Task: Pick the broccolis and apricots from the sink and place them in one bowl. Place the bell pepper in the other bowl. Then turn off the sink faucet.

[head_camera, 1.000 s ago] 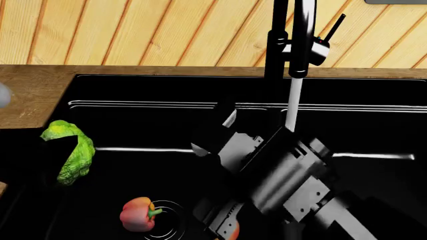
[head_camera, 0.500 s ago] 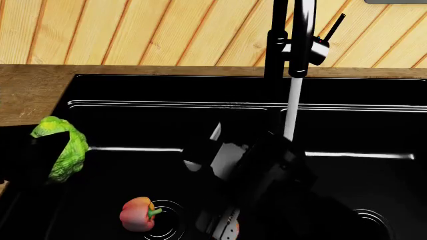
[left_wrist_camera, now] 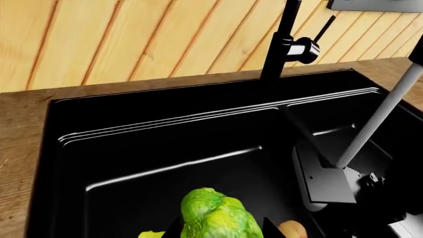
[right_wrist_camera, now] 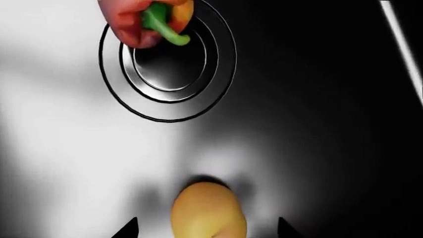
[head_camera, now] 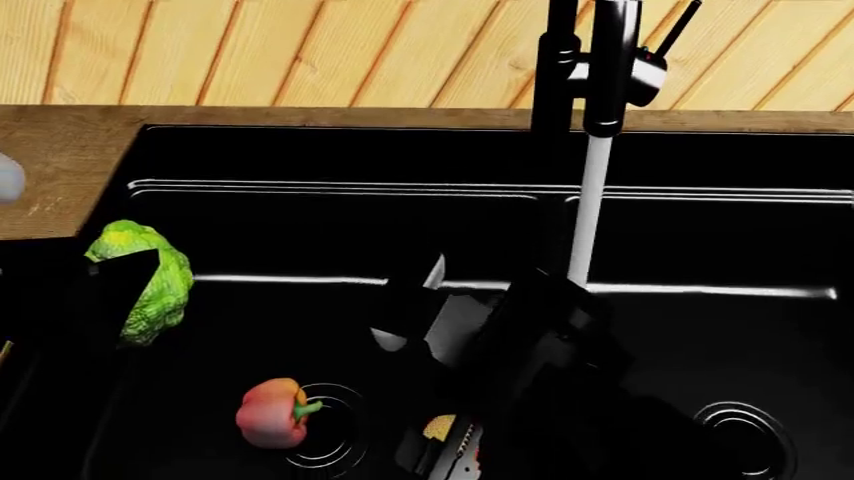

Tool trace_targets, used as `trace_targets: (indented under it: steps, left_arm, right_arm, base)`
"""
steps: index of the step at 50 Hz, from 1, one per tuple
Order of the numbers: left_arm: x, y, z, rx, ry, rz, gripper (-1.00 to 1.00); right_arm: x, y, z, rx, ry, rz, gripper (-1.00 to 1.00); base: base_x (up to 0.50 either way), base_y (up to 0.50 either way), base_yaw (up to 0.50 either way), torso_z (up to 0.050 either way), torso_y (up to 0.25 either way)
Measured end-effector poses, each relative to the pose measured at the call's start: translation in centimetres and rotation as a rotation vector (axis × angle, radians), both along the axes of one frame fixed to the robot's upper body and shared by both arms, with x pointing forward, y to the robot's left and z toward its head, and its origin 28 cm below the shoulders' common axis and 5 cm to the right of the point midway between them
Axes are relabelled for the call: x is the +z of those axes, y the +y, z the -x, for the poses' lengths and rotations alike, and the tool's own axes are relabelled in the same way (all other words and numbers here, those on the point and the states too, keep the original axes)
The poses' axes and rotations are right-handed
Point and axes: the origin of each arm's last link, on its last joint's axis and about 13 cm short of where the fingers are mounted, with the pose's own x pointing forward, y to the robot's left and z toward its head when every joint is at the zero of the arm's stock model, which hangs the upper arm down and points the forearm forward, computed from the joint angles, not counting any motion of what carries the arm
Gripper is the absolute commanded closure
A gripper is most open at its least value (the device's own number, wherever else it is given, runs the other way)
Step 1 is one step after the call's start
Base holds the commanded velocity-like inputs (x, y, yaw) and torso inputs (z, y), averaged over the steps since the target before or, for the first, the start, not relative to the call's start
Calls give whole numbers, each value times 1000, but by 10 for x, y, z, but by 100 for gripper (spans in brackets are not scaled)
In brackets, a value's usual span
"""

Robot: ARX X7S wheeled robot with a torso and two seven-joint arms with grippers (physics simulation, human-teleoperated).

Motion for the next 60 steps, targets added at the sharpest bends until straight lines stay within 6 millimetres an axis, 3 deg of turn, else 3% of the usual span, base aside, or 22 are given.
trace_targets:
  steps: [19,20,36,47,60]
  left_arm:
    - [-10,-8,-11,1,-6,-6,100]
    - [-10,-9,-12,2,-6,-5,100]
    - [-17,-12,-17,17,6,0,100]
    - [-12,-10,-11,23,15,-10,100]
    - [-1,-6,7,32,13,-10,100]
  right_arm:
    - [-3,-3,2,-23,30,25,-100]
    - [-3,-3,2,-24,31,27,100]
    - [8,-3,-1,-35,-29,27,100]
    - [35,3,-1,-31,-72,-7,100]
    - [67,4,27,-101,-194,-216,100]
  base:
    - [0,0,0,1,-92]
    - [0,0,0,0,0]
    - [0,0,0,0,0]
    - [0,0,0,0,0]
    - [0,0,0,0,0]
